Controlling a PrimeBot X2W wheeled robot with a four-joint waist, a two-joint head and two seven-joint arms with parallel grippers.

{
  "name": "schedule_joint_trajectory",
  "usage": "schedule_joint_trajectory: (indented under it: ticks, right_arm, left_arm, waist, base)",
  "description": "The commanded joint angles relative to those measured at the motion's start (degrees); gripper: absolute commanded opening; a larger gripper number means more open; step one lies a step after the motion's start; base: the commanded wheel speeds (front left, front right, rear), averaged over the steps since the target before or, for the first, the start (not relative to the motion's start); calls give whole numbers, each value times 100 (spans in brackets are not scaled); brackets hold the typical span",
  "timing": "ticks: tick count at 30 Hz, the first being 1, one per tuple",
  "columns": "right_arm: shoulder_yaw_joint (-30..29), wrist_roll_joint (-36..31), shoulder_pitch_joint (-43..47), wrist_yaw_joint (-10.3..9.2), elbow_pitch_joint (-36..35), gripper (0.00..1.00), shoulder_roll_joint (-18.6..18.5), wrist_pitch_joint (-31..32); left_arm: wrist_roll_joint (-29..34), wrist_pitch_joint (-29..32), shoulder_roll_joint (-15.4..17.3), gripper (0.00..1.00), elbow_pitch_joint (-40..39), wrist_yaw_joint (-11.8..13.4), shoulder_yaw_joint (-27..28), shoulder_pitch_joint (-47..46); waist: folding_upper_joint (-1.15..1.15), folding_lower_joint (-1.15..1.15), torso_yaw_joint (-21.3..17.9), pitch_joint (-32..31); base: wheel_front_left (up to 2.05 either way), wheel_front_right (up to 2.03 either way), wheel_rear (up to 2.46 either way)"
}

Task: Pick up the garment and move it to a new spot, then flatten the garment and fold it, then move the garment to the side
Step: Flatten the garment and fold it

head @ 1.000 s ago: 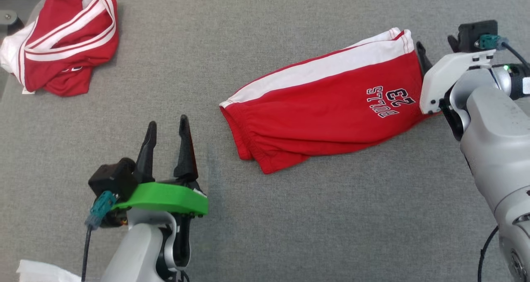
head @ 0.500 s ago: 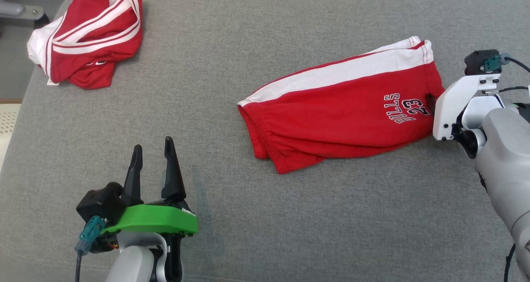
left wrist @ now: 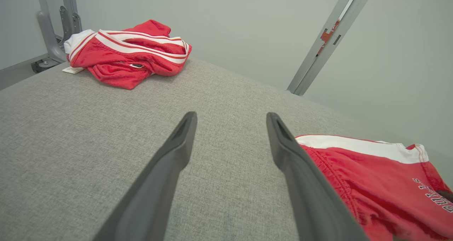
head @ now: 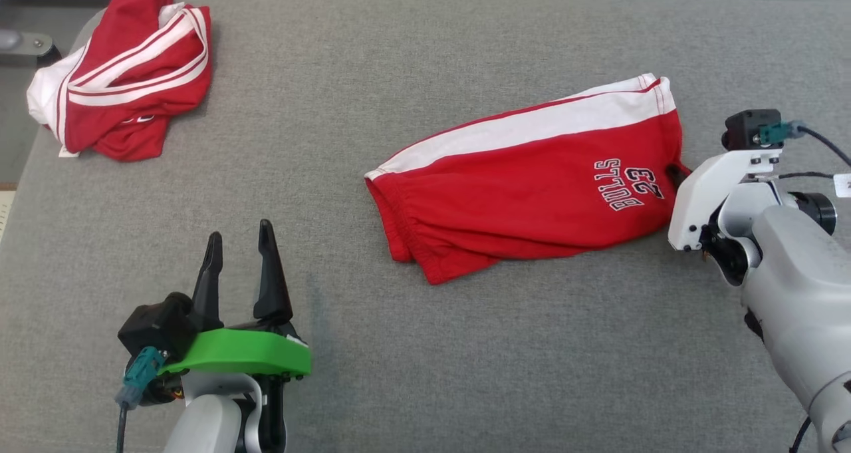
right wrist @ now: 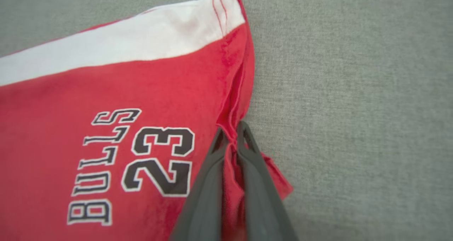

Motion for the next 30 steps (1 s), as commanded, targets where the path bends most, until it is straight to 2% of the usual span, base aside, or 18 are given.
schedule_joint_trajectory:
  ticks: [1, 9, 17, 23, 30]
  right_arm:
    - [-1, 108, 187, -3, -71, 0, -31, -158]
    - [-144, 653, 965, -5, -493, 0, -48, -993]
    - [-315, 795, 1500, -5, -632, 0, 135, -1584]
    - [-389, 729, 1562, -5, -512, 0, 255, -1748]
    - [-337, 600, 1502, -5, -604, 0, 369, -1928]
  left_arm:
    - [59, -3, 41, 100, 21, -15, 12, -48]
    - [55, 16, 92, 100, 100, -28, 15, 72]
    - [40, 74, 127, 100, 70, -3, -36, 170]
    - [41, 109, 136, 100, 100, -2, -101, 199]
    - [46, 111, 183, 100, 164, -9, -159, 279]
  waist:
    - [0, 0, -226, -159]
    - [0, 0, -799, -405]
    - [0, 0, -1157, -516]
    - [0, 0, -1169, -601]
    - [0, 0, -986, -821]
  base:
    - [0, 0, 0]
    - [0, 0, 0]
    - [0, 0, 0]
    - [0, 0, 0]
    - [0, 0, 0]
